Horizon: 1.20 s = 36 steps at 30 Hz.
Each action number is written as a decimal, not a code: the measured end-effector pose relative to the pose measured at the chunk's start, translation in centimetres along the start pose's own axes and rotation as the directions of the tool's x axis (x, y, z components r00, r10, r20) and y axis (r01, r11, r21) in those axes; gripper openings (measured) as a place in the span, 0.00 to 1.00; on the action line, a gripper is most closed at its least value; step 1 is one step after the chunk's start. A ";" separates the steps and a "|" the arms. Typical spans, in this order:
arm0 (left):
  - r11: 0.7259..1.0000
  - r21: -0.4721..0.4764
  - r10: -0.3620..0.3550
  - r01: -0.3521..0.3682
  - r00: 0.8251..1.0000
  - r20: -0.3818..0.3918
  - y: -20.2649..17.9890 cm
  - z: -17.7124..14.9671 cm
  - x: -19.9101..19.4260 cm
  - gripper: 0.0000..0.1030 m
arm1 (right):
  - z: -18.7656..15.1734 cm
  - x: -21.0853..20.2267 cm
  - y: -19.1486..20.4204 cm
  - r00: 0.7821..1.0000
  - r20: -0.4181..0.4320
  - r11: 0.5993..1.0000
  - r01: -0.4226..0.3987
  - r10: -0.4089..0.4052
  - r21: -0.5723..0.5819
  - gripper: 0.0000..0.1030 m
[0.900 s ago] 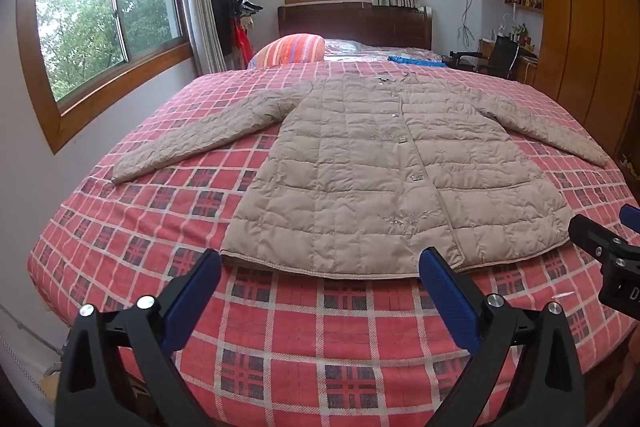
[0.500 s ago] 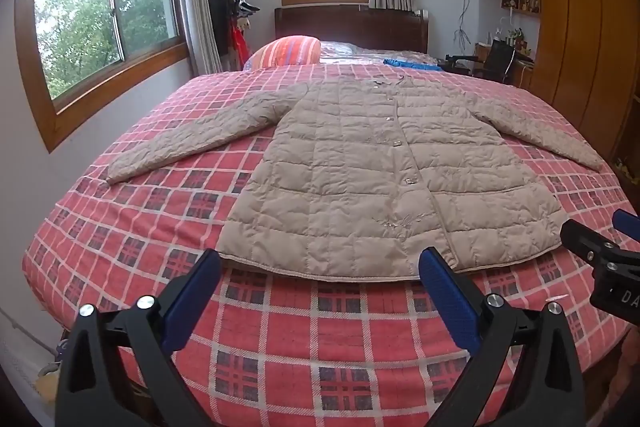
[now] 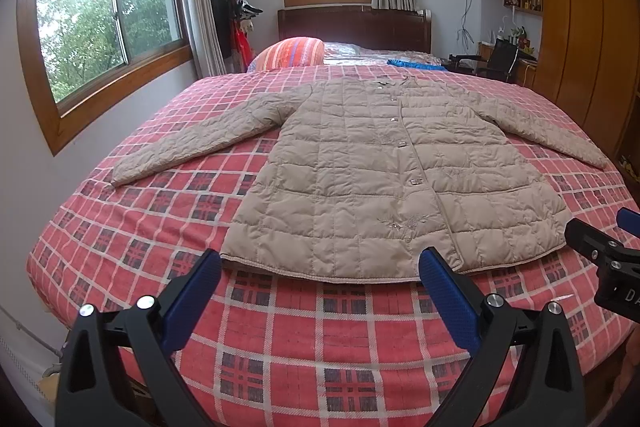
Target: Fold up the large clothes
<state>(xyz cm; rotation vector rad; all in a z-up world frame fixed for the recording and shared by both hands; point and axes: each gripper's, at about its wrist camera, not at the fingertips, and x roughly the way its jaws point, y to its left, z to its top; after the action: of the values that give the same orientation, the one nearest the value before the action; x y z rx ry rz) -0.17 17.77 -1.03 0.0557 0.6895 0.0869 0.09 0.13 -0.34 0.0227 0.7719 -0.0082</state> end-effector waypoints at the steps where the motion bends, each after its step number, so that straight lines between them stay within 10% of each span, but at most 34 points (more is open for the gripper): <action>1: 1.000 0.001 -0.002 0.002 1.000 -0.001 0.0 0.0 0.0 0.96 | 0.0 0.1 0.0 1.000 -0.002 1.000 0.000 0.000 0.000 0.98; 36: 1.000 0.001 0.003 -0.003 1.000 0.000 0.2 0.2 0.2 0.96 | -0.1 0.5 -0.7 1.000 -0.007 1.000 0.003 -0.003 0.005 0.98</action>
<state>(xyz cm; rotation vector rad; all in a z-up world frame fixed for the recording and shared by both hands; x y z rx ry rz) 0.08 17.94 -1.03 0.0572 0.6896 0.0894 0.39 -0.56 -0.79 0.0263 0.7787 -0.0128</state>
